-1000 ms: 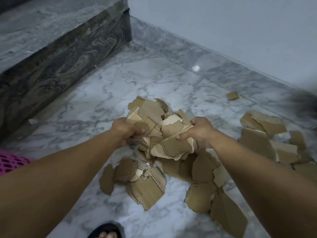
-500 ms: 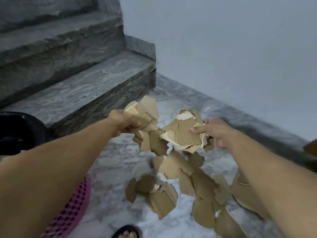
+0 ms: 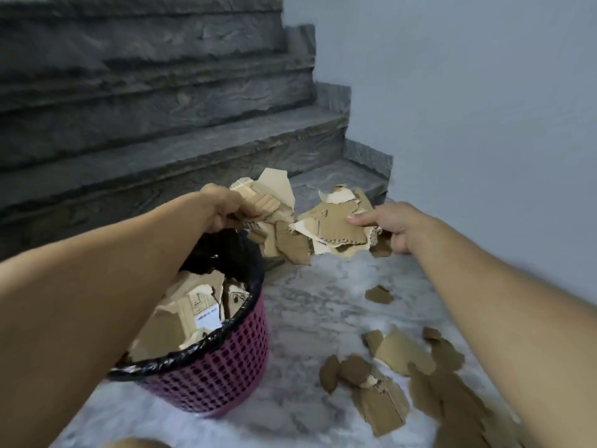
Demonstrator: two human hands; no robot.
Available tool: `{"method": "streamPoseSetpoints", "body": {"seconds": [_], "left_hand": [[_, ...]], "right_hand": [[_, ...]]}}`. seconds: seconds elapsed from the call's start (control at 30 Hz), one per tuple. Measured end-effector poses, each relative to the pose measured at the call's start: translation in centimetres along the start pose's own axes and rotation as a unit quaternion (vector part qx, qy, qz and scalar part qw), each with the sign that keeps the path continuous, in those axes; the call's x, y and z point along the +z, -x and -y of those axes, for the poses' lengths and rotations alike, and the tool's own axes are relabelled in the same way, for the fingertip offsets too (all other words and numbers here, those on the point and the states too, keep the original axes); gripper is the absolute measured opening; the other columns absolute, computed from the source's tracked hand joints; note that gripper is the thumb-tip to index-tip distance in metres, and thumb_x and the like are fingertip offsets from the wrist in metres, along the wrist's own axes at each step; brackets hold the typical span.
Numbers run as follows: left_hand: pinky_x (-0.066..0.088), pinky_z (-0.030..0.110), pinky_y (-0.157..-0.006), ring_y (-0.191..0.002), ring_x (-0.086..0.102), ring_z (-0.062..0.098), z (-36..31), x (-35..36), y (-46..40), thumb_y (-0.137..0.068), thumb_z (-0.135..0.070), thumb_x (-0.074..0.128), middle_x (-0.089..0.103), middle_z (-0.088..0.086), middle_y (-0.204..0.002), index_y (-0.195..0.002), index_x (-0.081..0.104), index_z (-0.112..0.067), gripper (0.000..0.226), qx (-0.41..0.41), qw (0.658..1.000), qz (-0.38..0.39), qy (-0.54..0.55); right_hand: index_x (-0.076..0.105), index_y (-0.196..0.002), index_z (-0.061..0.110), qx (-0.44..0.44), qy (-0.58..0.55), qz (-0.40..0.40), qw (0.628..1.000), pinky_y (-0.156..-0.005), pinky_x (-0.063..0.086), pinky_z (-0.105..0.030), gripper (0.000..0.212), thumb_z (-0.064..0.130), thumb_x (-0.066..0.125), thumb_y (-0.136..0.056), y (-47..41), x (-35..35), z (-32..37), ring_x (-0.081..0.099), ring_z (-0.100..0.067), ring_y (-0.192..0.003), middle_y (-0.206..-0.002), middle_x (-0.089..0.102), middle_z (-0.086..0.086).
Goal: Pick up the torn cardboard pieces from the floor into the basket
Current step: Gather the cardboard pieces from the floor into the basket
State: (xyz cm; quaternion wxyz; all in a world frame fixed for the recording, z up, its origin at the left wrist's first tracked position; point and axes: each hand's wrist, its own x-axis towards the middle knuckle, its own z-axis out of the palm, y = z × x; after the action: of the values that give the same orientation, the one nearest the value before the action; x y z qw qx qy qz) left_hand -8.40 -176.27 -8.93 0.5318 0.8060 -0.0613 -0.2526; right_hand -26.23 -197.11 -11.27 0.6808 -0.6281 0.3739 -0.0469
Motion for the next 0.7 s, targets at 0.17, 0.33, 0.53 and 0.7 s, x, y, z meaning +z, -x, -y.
{"method": "streamPoseSetpoints", "body": {"seconds": [0.17, 0.33, 0.53, 0.7], "left_hand": [[0.054, 0.03, -0.037, -0.043, 0.067, 0.017, 2.9, -9.4, 1.5, -0.079, 0.012, 0.067, 0.068, 0.01, -0.054, -0.089, 0.061, 0.003, 0.016, -0.05, 0.997, -0.05, 0.015], [0.056, 0.035, -0.041, -0.052, 0.069, 0.021, 7.4, -14.9, 2.2, -0.076, 0.012, 0.071, 0.067, 0.015, -0.083, -0.099, 0.058, 0.003, 0.029, -0.074, 0.991, -0.112, 0.026], [0.047, 0.054, -0.094, -0.117, 0.053, 0.036, 12.8, -16.1, 2.9, -0.076, -0.015, 0.079, 0.053, 0.015, -0.13, -0.13, 0.048, -0.001, 0.064, -0.156, 0.982, -0.023, -0.102], [0.041, 0.053, -0.103, -0.125, 0.048, 0.036, 13.2, -16.0, 2.0, -0.069, -0.033, 0.085, 0.049, 0.016, -0.139, -0.135, 0.047, -0.005, 0.08, -0.143, 0.968, -0.008, -0.205]], "right_hand": [[0.065, -0.094, 0.003, -0.024, 0.051, 0.064, 0.996, -0.08, 0.058, -0.05, 0.026, 0.005, 0.081, -0.073, 0.0, 10.5, 2.0, 0.071, -0.028, -0.076, -0.076, 0.074, -0.014], [0.059, -0.099, 0.004, -0.048, 0.099, 0.082, 0.99, -0.056, 0.06, -0.042, 0.043, 0.006, 0.087, -0.066, -0.7, 18.6, 1.1, 0.071, -0.027, -0.072, -0.091, 0.071, -0.017], [0.058, -0.121, 0.003, -0.066, 0.228, 0.098, 0.966, -0.081, 0.054, -0.04, 0.062, 0.042, 0.079, -0.077, -1.5, 23.5, -2.8, 0.063, -0.029, -0.1, -0.115, 0.065, -0.012], [0.065, -0.106, 0.003, -0.09, 0.217, 0.066, 0.97, -0.076, 0.059, -0.035, 0.032, 0.024, 0.074, -0.084, -2.4, 22.1, -3.1, 0.06, -0.02, -0.083, -0.091, 0.063, -0.008]]}}
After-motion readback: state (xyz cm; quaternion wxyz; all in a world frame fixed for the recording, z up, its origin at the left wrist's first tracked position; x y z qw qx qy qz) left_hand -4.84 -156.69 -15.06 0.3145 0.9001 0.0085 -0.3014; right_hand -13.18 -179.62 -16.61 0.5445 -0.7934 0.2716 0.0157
